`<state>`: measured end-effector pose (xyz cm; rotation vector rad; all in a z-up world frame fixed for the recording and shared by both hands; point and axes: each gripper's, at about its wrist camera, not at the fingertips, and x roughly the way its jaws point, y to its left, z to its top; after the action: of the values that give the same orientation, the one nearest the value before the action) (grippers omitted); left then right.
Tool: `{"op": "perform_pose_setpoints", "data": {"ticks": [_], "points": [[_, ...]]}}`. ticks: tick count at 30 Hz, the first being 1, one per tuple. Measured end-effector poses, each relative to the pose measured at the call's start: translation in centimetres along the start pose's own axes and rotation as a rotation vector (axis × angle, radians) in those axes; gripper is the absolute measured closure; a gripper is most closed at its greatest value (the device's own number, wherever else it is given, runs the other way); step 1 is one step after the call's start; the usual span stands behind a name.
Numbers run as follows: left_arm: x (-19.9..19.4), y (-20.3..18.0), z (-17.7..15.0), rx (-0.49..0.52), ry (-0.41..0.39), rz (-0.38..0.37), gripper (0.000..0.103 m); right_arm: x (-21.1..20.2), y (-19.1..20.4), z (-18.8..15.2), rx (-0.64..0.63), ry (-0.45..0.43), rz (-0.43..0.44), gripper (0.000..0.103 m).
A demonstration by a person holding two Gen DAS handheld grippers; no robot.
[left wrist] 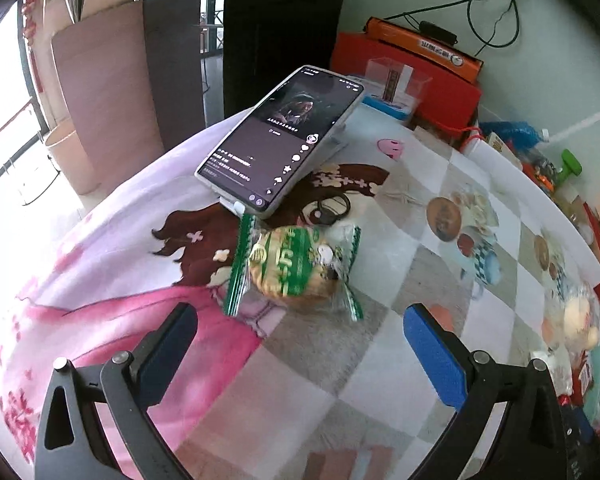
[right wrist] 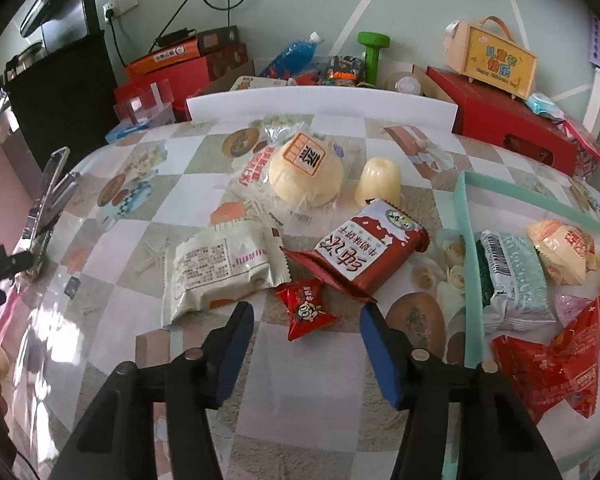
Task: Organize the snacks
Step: 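Reach the left tool toward the green Snoopy packet while the right tool approaches the small red candy, then close the left tool on the green Snoopy packet while the right tool grasps the small red candy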
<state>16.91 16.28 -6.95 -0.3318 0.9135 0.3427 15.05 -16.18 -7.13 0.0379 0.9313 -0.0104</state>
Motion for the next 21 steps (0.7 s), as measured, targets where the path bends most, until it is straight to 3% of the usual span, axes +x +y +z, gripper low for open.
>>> {"op": "perform_pose_setpoints", "data": {"ticks": [3,8,9,11,13,21], "points": [[1.1,-0.1,0.5,0.001,0.0,-0.003,0.003,0.3,0.3,0.0,-0.013,0.008,-0.006,0.05],[2.3,-0.1,0.9,-0.008,0.007,0.012,0.021,0.7,0.4,0.0,-0.024,0.016,-0.019,0.059],[2.4,-0.1,0.9,-0.005,0.007,0.019,0.029,0.7,0.3,0.0,-0.021,0.014,-0.022,0.06],[2.5,0.3,1.0,-0.016,0.01,0.007,0.031,0.7,0.3,0.0,-0.017,0.015,-0.02,0.062],[2.3,0.5,1.0,-0.017,0.014,-0.005,0.041,0.7,0.3,0.1,-0.02,0.014,-0.016,0.069],[0.5,-0.6,0.6,0.019,0.011,-0.015,0.045,0.2,0.2,0.1,-0.019,-0.001,0.004,0.073]]}}
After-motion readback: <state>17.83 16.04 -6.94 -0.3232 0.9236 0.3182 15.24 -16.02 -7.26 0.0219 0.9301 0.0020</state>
